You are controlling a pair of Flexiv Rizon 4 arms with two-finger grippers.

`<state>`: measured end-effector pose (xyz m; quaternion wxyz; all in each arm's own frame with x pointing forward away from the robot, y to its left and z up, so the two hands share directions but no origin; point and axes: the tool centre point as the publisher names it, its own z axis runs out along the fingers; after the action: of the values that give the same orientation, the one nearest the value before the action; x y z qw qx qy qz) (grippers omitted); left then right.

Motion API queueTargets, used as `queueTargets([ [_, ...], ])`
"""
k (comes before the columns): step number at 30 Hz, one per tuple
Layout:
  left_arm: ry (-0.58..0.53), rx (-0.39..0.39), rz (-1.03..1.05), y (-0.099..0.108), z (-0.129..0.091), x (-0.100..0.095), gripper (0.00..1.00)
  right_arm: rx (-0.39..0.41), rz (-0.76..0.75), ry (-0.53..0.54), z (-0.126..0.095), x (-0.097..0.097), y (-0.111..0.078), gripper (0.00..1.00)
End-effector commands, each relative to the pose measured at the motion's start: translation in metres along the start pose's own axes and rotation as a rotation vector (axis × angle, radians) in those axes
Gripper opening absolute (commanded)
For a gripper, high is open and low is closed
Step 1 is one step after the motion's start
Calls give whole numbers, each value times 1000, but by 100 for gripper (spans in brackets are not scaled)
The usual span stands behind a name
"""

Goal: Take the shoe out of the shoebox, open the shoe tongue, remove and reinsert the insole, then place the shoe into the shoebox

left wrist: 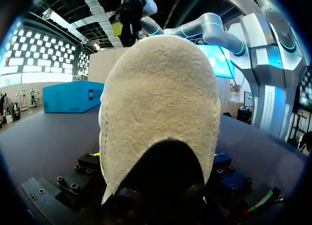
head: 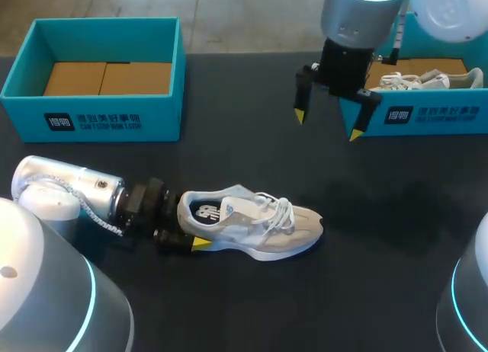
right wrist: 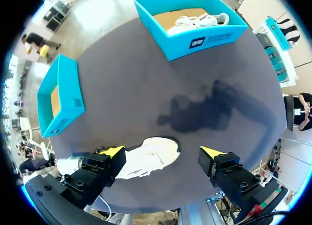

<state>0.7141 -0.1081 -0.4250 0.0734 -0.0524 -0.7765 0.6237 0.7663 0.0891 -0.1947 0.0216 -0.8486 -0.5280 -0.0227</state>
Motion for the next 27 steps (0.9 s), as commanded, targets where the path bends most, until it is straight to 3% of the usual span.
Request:
queueTargets([
  [1,0,1,0,4,-1,-1,0,-1,0,4,1,-1,0,100],
  [6,0,1,0,4,-1,-1,0,-2,-93,-2,17,14,-10,100],
  [14,0,1,0,4,-1,-1,0,-8,-209,8,46,49,-52,100],
  [25,0,1,0,4,-1,-1,0,-55,-220,-20,65,79,-100,100],
  [27,0,1,0,4,-1,-1,0,-26,-168,-28,70,85,-106,100],
])
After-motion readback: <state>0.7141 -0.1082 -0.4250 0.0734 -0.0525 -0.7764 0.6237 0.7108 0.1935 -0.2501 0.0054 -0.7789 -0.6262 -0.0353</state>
